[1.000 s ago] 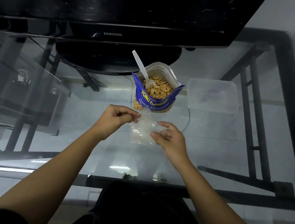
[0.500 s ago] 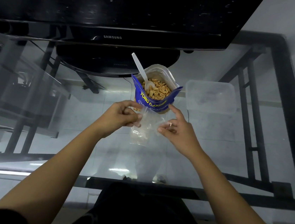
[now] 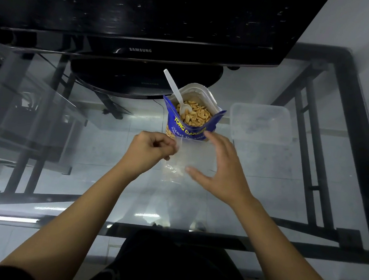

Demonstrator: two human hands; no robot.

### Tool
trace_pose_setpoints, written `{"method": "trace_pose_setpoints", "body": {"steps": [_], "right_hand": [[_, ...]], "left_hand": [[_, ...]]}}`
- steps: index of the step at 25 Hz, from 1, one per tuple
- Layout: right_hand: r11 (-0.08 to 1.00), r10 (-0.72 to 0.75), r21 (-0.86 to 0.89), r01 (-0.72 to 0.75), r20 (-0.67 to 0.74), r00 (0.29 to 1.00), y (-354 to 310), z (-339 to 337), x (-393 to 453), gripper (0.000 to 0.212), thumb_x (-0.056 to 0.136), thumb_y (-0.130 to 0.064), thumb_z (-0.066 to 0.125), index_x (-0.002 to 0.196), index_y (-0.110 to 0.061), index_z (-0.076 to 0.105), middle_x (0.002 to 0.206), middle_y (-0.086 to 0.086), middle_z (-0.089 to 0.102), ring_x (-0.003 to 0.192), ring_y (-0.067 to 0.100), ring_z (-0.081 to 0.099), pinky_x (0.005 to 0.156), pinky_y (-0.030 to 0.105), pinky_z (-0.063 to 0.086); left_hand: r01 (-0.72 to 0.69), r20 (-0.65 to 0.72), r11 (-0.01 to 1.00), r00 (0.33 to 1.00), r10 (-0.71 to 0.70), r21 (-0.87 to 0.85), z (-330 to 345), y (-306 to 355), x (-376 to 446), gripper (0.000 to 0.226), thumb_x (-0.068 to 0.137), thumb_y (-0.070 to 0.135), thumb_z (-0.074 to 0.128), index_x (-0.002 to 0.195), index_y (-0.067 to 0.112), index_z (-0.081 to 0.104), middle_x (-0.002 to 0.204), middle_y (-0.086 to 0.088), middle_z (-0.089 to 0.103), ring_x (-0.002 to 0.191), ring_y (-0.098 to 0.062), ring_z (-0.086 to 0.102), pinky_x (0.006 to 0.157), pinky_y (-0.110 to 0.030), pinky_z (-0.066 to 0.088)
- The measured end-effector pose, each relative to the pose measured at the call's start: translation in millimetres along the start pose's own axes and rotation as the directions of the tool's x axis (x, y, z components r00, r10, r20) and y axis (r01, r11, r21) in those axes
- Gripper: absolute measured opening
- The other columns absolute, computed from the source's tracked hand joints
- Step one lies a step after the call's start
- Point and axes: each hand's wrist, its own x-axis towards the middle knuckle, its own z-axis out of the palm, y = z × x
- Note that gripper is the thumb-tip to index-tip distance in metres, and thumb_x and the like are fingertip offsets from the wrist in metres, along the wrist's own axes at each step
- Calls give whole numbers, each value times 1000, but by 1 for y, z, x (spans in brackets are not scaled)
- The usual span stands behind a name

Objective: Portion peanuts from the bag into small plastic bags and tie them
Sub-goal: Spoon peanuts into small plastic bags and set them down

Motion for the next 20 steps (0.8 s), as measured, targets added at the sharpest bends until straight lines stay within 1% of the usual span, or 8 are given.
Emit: {"method": "trace_pose_setpoints", "body": {"steps": [2, 6, 11, 13, 16, 17, 18, 20], "right_hand": [[981, -105, -159, 108, 31, 994, -3, 4, 1, 92, 64, -58, 72, 138, -17, 35, 140, 1, 43, 128, 13, 35, 108, 25, 25], [972, -145, -195, 129, -69, 987, -4, 9, 6, 87, 63, -58, 72, 133, -15, 44, 127, 4, 55, 117, 13, 40, 102, 27, 30], [981, -181, -89, 170, -143, 973, -2, 3, 6, 61, 69, -51, 70, 118, -16, 57, 112, -1, 61, 106, 11, 50, 92, 21, 40], [987, -163, -31, 161, -143, 976, -2, 1, 5, 60, 68, -48, 73, 116, -16, 58, 107, -7, 59, 102, 9, 53, 89, 22, 43], [990, -45, 128, 60, -116, 992, -6, -1, 4, 64, 66, -41, 79, 122, -21, 55, 103, -16, 52, 97, 2, 53, 89, 18, 42], [983, -5, 180, 29, -129, 992, -5, -2, 5, 64, 66, -39, 80, 122, -22, 54, 102, -16, 52, 96, -1, 52, 88, 14, 41], [973, 28, 231, 9, -155, 988, -5, -3, 6, 62, 66, -36, 80, 120, -23, 54, 100, -16, 52, 95, -2, 52, 86, 11, 40], [944, 92, 330, -20, -206, 974, -4, -6, 9, 59, 64, -31, 82, 115, -24, 54, 103, -17, 53, 96, -5, 51, 84, 6, 38]], "left_hand": [[22, 37, 997, 999, -19, -70, 1, 9, -3, 11, 78, -5, 62, 78, 3, 70, 68, -7, 67, 53, -3, 58, 55, -13, 48], [21, 90, 993, 996, -11, -114, 4, 22, -4, 10, 80, -6, 60, 82, -2, 68, 62, -2, 63, 49, 0, 56, 49, -8, 43], [-6, 142, 996, 990, 18, -84, 5, 24, -1, 9, 81, 0, 63, 80, 7, 69, 71, -6, 65, 57, -2, 59, 54, -13, 50], [-3, 163, 997, 987, 16, -80, 5, 26, -2, 8, 82, 4, 64, 81, 10, 69, 72, -4, 65, 58, -1, 60, 54, -12, 49], [-44, 180, 996, 982, 58, -81, 4, 31, -8, 7, 85, 13, 63, 86, 10, 69, 74, -2, 65, 60, -1, 60, 54, -10, 46], [-117, 101, 990, 987, 124, -77, 4, 32, -7, 9, 86, 18, 62, 86, 12, 69, 71, 1, 65, 59, -2, 59, 55, -12, 46], [-199, -45, 978, 980, 196, -68, 1, 34, -4, 10, 87, 23, 62, 84, 17, 68, 68, 6, 64, 58, -4, 58, 56, -16, 47], [-259, -371, 962, 904, 212, -82, -8, 40, 16, 13, 85, 34, 62, 92, 23, 64, 65, 10, 58, 62, -8, 54, 61, -27, 50]]}}
